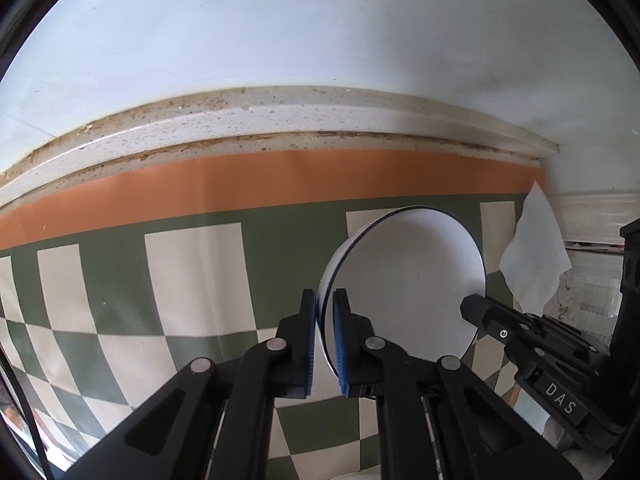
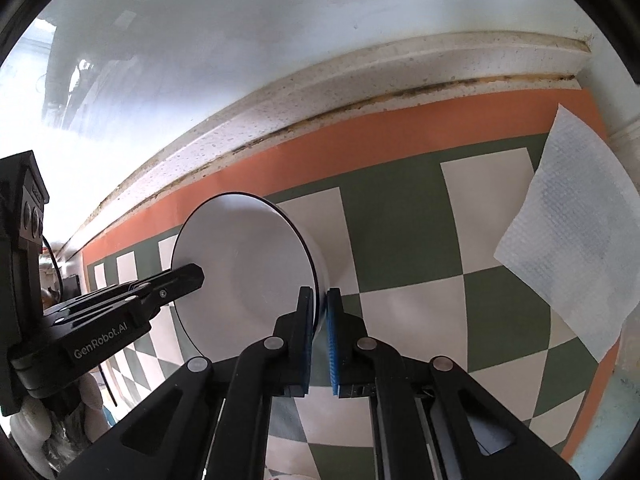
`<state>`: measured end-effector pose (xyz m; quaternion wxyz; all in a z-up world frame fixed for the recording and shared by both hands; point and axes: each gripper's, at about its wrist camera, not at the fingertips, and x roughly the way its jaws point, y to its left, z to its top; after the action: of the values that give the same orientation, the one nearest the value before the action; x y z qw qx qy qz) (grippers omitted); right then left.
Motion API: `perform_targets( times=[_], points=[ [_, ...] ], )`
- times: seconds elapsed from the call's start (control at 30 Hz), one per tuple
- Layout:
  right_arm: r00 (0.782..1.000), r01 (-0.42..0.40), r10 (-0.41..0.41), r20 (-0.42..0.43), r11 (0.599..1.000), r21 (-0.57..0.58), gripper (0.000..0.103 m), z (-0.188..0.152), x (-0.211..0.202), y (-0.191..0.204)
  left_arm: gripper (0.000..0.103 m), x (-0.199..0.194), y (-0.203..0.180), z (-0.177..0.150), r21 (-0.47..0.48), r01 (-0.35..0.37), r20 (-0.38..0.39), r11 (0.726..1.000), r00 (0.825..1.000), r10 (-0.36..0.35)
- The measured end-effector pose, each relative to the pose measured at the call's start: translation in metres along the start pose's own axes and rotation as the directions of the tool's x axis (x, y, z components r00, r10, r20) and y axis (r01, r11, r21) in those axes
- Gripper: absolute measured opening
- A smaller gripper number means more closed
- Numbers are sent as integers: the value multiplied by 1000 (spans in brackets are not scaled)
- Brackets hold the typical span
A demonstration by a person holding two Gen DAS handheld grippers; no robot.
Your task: Organize plates and bowls
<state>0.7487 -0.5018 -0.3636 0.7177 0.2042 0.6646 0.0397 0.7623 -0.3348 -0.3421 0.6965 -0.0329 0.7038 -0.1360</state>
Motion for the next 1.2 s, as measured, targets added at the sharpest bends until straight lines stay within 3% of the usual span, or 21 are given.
perform_targets(
  times=[0.37,0.57,0.93,1.2],
  points=[
    [999,-29,29,14,999,-35,6,-26,-30,3,7,-47,-13,-34,39,-5,61,999,998,3],
    [998,-39,41,39,997,-64,6,-56,-60,9,7,-74,-19,-70,60,-3,95,998,995,-3],
    [995,-37,48,92,992,-119,7,-148,-120,12,9,-106,-28,-164,115,16,121,993,992,-30],
    [992,-62,76,100,989,-131,7,-230,-140,5,9,-102,-19,-237,136,36,74,990,996,-46]
  ],
)
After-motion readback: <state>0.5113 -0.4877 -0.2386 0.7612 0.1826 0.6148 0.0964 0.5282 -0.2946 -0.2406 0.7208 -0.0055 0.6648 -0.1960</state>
